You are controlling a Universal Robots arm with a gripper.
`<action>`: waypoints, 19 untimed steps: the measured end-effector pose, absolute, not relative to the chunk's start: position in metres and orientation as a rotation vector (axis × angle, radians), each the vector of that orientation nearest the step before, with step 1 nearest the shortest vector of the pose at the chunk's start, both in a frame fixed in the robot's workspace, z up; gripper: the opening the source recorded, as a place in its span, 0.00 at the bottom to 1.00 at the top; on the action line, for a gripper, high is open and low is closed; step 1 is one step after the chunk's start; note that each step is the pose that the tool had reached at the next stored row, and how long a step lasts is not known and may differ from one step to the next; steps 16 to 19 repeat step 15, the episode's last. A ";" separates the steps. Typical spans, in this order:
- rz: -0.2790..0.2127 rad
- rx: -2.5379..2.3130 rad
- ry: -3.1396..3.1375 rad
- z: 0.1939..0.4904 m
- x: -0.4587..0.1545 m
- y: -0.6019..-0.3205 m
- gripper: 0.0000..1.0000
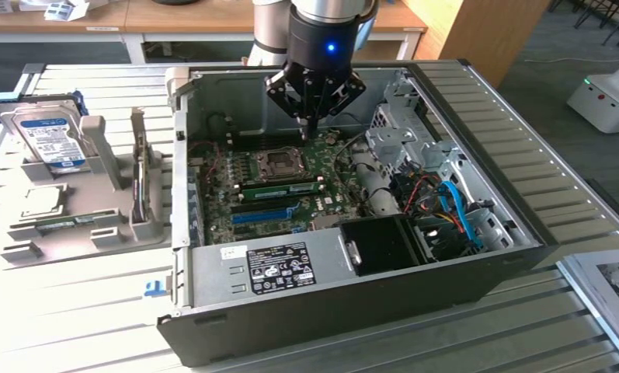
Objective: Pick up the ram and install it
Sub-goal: 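Press down the ram until it locks into place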
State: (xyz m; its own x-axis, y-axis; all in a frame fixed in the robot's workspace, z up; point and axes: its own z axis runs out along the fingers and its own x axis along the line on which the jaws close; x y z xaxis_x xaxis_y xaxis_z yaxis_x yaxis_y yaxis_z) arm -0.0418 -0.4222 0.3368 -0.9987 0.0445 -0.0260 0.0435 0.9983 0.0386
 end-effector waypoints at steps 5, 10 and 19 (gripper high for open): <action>0.059 0.068 3.116 0.336 -0.042 -0.422 0.10; 0.059 0.068 3.118 0.336 -0.043 -0.422 0.10; 0.059 0.069 3.118 0.336 -0.043 -0.422 0.10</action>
